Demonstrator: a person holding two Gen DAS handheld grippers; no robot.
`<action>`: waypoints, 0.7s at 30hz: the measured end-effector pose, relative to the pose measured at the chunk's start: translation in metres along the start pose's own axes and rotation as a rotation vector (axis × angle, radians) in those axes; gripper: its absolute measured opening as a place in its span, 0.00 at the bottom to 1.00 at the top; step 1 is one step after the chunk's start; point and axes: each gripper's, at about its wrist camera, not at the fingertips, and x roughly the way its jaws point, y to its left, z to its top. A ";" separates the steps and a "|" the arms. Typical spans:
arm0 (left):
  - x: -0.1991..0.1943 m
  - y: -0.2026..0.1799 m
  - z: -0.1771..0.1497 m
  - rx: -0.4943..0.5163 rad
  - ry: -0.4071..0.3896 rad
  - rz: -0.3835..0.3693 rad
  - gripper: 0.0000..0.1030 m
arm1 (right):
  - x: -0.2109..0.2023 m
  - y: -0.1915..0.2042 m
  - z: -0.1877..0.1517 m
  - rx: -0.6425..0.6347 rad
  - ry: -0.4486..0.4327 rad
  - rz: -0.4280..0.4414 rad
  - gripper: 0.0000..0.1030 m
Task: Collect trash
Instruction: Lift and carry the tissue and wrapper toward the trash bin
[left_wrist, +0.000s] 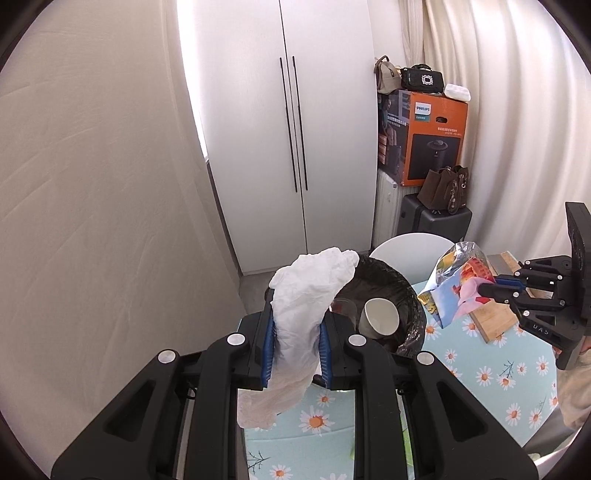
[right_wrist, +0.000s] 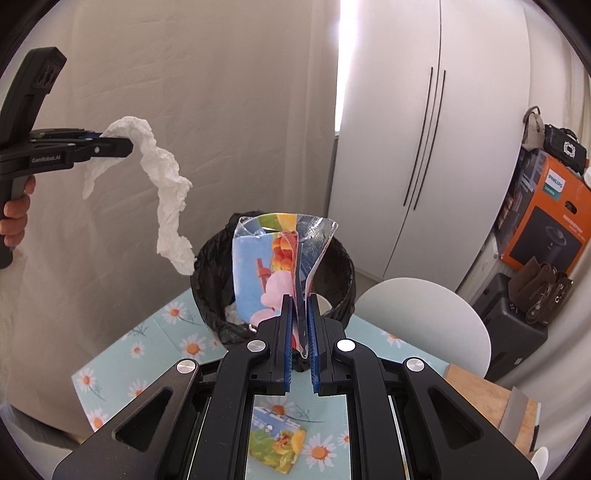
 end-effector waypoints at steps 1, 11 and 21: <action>0.002 0.001 0.004 0.009 -0.007 -0.007 0.20 | 0.003 0.001 0.003 0.001 0.001 0.002 0.07; 0.057 0.005 0.013 0.058 0.027 -0.134 0.20 | 0.036 0.007 0.020 -0.019 0.066 -0.045 0.07; 0.134 0.006 -0.008 0.045 0.144 -0.208 0.20 | 0.086 0.003 0.015 -0.024 0.185 -0.050 0.07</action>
